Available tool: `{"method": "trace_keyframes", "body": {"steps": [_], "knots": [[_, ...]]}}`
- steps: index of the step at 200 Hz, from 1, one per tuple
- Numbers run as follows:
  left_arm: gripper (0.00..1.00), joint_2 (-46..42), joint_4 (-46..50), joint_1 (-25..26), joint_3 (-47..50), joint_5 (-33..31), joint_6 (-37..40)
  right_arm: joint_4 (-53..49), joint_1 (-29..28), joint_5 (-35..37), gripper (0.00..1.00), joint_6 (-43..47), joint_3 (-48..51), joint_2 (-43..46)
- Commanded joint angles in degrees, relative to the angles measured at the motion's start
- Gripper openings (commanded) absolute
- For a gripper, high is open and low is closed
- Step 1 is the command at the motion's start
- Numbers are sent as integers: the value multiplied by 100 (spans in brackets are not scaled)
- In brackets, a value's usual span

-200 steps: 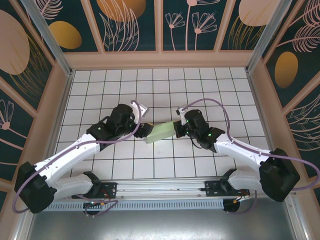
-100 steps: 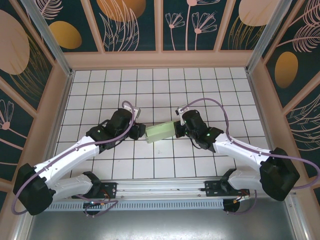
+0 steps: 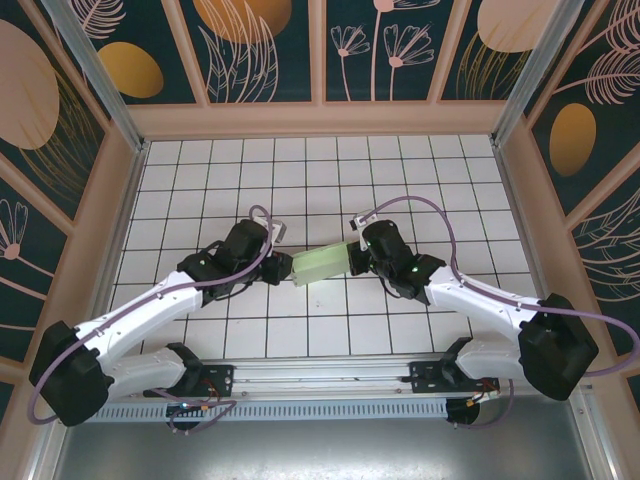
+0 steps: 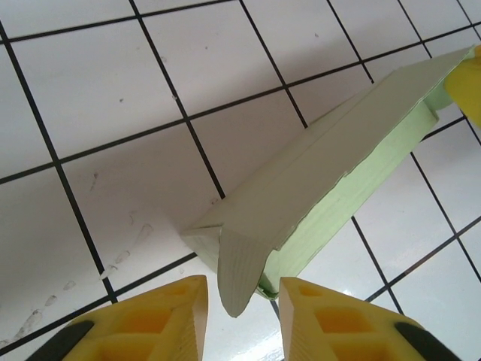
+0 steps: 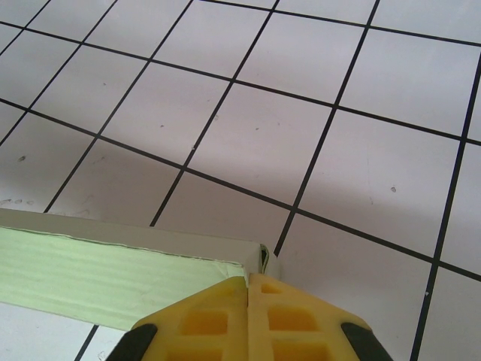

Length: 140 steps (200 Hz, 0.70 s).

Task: Fold the paper box

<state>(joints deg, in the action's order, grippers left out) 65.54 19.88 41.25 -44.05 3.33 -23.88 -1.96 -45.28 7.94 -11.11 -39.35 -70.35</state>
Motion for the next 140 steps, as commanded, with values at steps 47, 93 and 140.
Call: {"method": "trace_keyframes", "body": {"steps": [47, 93, 140], "knots": [[18, 211, -142, 16, -30, 115, 85, -130, -89, 163, 0, -132, -210, -86], [10, 290, -200, 18, -72, 157, -4, -133, -103, 155, 0, -124, -194, -67], [4, 389, -162, 16, -244, 115, -464, -130, -139, 181, 0, -88, -185, -77]]}}
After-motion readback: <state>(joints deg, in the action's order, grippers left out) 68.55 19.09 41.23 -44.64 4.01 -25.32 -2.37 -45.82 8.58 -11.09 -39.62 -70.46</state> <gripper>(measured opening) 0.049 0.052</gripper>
